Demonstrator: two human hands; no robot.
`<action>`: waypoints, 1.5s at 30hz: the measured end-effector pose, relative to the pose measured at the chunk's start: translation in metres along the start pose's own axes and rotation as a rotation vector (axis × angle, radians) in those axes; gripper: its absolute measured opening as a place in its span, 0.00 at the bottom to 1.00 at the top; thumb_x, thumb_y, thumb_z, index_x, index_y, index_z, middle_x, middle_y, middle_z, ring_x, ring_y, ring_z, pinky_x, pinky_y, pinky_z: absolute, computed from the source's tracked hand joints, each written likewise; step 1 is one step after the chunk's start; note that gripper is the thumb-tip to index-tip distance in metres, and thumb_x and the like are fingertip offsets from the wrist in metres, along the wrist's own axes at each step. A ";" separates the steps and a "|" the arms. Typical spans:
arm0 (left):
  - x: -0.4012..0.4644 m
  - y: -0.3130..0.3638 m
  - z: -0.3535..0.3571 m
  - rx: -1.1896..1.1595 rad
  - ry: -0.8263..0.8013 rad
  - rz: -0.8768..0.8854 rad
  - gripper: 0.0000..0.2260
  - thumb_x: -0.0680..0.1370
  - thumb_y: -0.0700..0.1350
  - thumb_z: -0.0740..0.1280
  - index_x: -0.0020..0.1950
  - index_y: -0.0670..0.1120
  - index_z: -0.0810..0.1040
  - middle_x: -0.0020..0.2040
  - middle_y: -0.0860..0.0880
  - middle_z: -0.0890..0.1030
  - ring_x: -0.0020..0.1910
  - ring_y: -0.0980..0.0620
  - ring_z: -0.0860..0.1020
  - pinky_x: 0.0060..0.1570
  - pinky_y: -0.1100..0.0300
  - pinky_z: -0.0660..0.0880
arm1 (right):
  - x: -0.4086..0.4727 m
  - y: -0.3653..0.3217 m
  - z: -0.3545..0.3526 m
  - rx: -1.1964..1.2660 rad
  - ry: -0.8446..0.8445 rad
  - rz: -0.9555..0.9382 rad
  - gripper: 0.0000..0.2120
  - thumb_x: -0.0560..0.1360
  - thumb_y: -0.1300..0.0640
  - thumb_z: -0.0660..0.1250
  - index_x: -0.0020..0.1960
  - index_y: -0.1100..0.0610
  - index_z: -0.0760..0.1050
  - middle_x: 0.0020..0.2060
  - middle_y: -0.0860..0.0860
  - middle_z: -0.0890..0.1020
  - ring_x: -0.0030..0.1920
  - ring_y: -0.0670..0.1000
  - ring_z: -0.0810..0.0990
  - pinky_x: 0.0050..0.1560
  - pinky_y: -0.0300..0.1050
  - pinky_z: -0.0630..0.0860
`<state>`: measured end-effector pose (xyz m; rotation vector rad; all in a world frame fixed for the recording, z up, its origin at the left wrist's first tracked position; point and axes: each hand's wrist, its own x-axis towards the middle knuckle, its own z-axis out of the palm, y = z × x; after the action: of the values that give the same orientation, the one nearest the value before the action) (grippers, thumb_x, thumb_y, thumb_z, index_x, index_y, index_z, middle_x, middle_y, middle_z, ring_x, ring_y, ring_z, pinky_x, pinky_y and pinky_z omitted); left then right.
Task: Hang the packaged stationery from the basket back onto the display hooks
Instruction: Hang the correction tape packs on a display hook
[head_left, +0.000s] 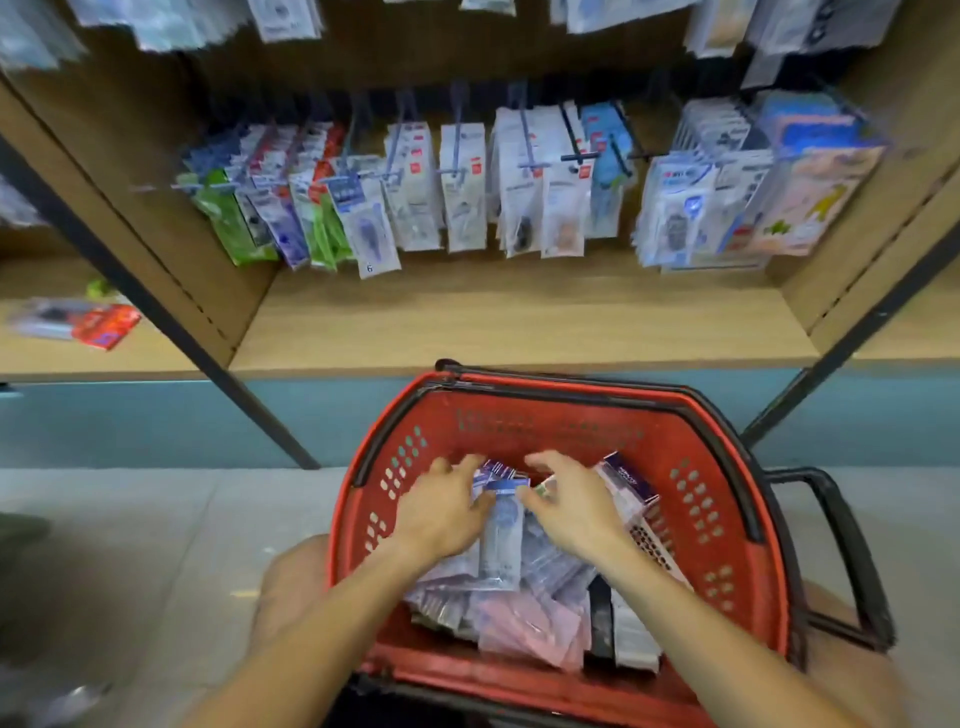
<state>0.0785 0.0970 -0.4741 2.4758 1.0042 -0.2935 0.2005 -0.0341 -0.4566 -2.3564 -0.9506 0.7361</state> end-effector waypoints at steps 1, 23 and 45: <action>0.000 -0.007 0.011 0.010 -0.037 -0.058 0.24 0.83 0.56 0.60 0.79 0.56 0.63 0.68 0.39 0.73 0.65 0.35 0.77 0.65 0.45 0.75 | 0.004 0.004 0.013 -0.028 -0.035 0.059 0.22 0.78 0.47 0.70 0.70 0.51 0.74 0.65 0.49 0.81 0.63 0.54 0.80 0.61 0.47 0.76; -0.010 -0.028 -0.010 -1.011 0.067 -0.220 0.37 0.69 0.63 0.78 0.72 0.47 0.75 0.64 0.47 0.83 0.61 0.48 0.82 0.66 0.48 0.77 | 0.018 -0.009 0.004 0.676 0.177 0.052 0.31 0.71 0.54 0.81 0.66 0.50 0.67 0.59 0.47 0.79 0.61 0.50 0.78 0.60 0.47 0.74; 0.027 0.191 -0.308 -1.085 0.688 0.556 0.31 0.64 0.64 0.83 0.63 0.60 0.78 0.57 0.57 0.86 0.57 0.56 0.84 0.58 0.46 0.82 | 0.049 -0.169 -0.333 0.639 0.919 -0.605 0.24 0.72 0.52 0.79 0.65 0.46 0.75 0.64 0.43 0.77 0.65 0.42 0.72 0.70 0.44 0.68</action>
<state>0.2402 0.1407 -0.1512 1.6722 0.4132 1.0547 0.3637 0.0310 -0.1236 -1.4330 -0.7595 -0.2675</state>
